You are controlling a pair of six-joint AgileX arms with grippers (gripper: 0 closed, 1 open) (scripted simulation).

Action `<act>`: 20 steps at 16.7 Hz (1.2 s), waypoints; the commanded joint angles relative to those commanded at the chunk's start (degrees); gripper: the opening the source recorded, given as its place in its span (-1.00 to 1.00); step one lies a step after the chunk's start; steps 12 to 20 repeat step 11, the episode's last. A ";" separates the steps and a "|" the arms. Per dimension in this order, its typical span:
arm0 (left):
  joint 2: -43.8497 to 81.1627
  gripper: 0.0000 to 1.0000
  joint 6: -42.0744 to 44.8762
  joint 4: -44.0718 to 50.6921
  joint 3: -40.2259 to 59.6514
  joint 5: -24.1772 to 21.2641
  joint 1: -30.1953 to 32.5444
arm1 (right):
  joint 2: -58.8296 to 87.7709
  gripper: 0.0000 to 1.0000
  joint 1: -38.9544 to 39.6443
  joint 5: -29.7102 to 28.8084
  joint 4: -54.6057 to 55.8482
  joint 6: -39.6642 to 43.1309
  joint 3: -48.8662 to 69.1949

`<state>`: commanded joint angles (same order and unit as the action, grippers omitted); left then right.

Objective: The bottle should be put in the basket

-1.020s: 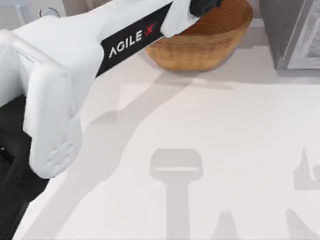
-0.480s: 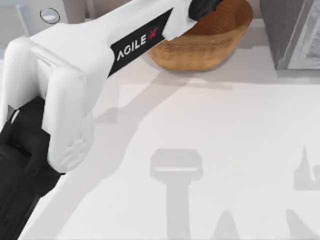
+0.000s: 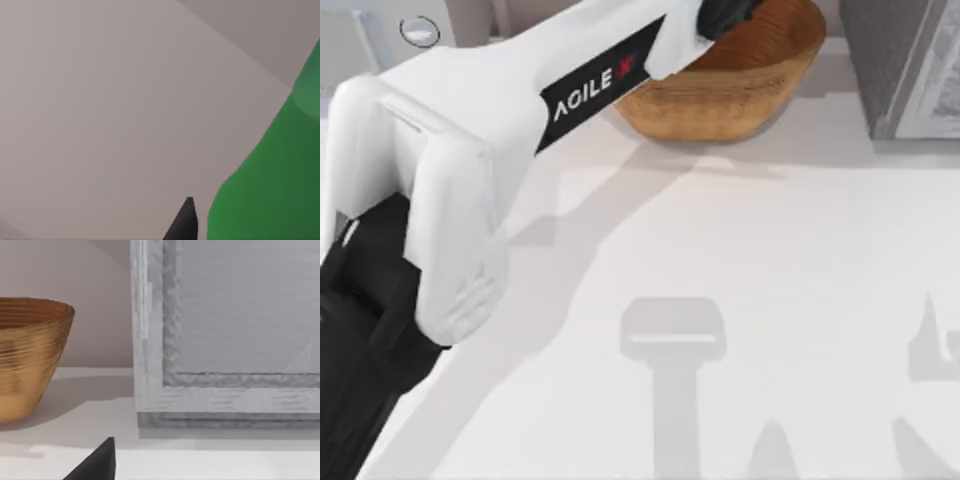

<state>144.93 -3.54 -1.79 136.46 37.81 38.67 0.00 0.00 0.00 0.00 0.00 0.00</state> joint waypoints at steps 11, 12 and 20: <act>0.00 1.00 0.00 0.00 0.00 0.00 0.00 | 0.00 1.00 0.00 0.00 0.00 0.00 0.00; 0.00 1.00 0.00 0.00 0.00 0.00 0.00 | 0.00 1.00 0.00 0.00 0.00 0.00 0.00; 0.00 1.00 0.00 0.00 0.00 0.00 0.00 | 0.00 1.00 0.00 0.00 0.00 0.00 0.00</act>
